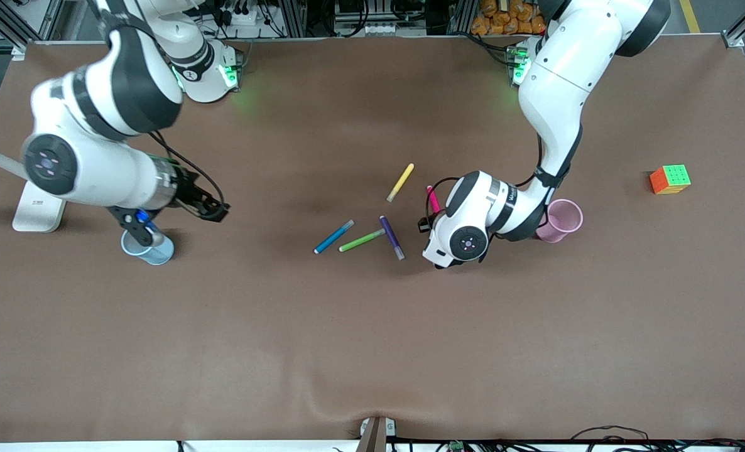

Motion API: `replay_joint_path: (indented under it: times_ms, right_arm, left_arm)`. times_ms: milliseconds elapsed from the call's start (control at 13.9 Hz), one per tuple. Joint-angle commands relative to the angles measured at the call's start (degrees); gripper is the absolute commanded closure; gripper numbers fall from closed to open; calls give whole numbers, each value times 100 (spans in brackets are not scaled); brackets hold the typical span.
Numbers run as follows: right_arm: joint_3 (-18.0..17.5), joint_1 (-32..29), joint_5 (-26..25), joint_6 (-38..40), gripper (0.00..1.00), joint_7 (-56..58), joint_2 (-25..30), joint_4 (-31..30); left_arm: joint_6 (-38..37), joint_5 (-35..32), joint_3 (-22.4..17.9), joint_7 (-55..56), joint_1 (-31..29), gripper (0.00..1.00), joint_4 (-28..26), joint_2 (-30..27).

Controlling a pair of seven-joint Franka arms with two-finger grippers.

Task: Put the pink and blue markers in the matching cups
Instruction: 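Grasp the pink marker with the left gripper while the right gripper reaches the blue marker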

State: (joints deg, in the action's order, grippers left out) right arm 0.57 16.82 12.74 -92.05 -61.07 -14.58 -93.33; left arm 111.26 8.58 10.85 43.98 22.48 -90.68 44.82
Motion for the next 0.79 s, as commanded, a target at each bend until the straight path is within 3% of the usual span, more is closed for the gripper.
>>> replay_joint_path:
  times_ms: [0,433,577,721]
  right_arm:
    - [49,382,149,-338,0,-667,-80,-87]
    - [49,1304,158,-1735,0,-1986,-343,-642]
    - [49,1621,158,-2253,0,-2067,-519,-747]
    - [49,1806,149,-2719,0,-2067,-598,-958]
  left_arm:
    - [-253,-31,-57,22,-156,100,7,-498]
    - [-1097,-92,-92,-170,-947,100,51,-1431]
    - [-1238,-766,-83,-223,-948,100,7,-1633]
    - [-1274,-1033,-83,-224,-956,100,-19,-1695]
